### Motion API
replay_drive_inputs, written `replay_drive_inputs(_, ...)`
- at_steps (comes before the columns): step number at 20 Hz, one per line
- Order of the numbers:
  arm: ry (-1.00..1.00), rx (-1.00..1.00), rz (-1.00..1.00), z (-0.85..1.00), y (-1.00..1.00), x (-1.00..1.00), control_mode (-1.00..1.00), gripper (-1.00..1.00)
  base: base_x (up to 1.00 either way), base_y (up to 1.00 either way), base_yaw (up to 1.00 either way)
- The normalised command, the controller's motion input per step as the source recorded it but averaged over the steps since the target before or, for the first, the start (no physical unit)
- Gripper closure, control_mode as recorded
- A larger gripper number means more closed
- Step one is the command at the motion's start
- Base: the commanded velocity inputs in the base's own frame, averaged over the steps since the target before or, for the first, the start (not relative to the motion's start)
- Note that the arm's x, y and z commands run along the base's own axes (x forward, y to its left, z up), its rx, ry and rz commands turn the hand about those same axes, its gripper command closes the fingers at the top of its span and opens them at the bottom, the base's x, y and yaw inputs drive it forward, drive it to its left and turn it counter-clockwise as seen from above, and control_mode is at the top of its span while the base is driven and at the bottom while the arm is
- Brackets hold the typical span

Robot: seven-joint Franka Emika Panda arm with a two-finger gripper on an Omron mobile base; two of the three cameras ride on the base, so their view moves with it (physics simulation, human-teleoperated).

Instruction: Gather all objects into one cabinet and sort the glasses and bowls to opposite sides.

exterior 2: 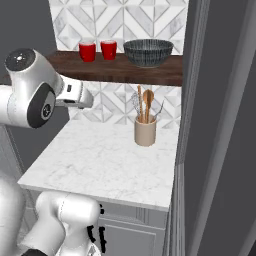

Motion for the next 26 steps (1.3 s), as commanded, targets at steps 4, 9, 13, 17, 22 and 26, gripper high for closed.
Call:
replay_drive_inputs(4,-0.38,-0.05,0.03,0.71,0.16,-0.72,-1.00,-1.00,0.00,0.00,0.00)
replay_drive_inputs(9,-0.04,-0.01,0.01,0.02,0.03,-0.17,1.00,-1.00,-0.24,0.12,0.02)
replay_drive_inputs(13,0.00,0.00,0.00,0.00,0.00,0.00,1.00,-1.00,-0.73,0.94,0.31)
replay_drive_inputs(17,0.00,0.00,0.00,0.00,0.00,0.00,1.00,-1.00,-0.38,1.00,0.29)
replay_drive_inputs(22,0.00,0.00,0.00,0.00,0.00,0.00,1.00,-1.00,-0.44,1.00,0.47)
replay_drive_inputs(26,0.00,0.00,0.00,0.00,0.00,0.00,1.00,-1.00,-0.67,1.00,0.77)
